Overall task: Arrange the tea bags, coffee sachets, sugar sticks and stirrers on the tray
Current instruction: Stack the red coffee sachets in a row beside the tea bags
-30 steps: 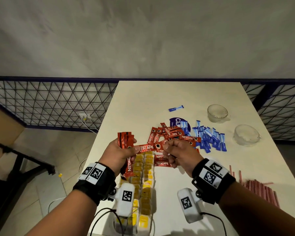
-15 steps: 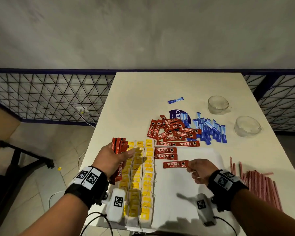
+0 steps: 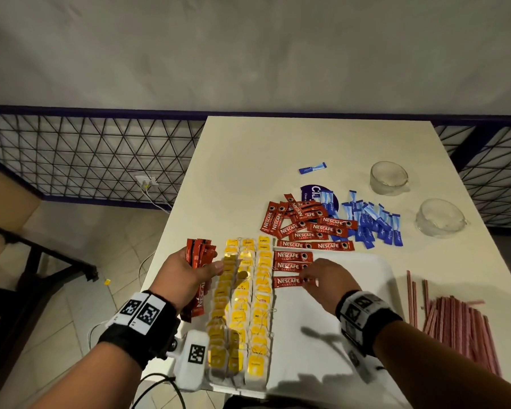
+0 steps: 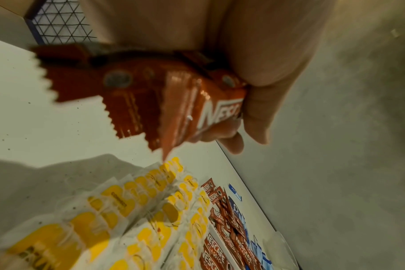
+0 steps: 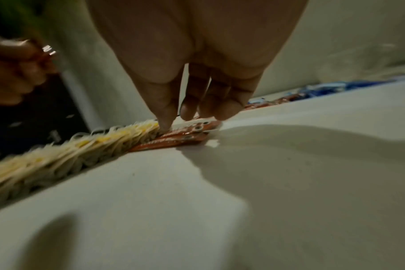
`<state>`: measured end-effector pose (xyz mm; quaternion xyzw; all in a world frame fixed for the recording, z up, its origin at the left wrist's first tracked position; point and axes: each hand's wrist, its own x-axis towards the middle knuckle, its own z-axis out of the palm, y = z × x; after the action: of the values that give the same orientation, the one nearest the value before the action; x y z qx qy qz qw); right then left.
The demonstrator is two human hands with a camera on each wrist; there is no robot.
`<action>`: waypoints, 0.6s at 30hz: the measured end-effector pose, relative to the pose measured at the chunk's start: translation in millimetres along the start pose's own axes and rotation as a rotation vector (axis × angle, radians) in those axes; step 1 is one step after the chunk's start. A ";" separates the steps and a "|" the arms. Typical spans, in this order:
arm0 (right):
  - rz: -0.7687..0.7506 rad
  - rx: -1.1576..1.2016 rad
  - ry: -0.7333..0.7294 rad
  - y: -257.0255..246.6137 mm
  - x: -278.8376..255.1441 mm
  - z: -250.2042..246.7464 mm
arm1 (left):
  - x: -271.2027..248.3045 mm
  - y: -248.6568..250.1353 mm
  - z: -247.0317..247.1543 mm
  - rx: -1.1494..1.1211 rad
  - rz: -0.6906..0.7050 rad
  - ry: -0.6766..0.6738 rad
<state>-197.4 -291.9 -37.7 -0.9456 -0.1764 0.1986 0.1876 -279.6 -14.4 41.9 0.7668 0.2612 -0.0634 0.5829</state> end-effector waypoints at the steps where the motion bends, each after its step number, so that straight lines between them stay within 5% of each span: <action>1: -0.089 -0.056 -0.044 -1.6 3.5 3.2 | -0.9 -0.1 0.5 -0.005 -0.001 0.002; 4: -0.188 -0.191 -0.106 -4.1 14.5 12.0 | -2.5 0.4 2.2 -0.024 -0.011 -0.003; 18: -0.127 -0.253 -0.039 -15.8 17.5 13.3 | -2.8 2.1 2.4 -0.021 -0.011 0.000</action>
<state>-192.4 -267.3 -47.7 -0.9447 -0.2630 0.1809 0.0758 -280.5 -17.9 44.1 0.7593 0.2660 -0.0640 0.5905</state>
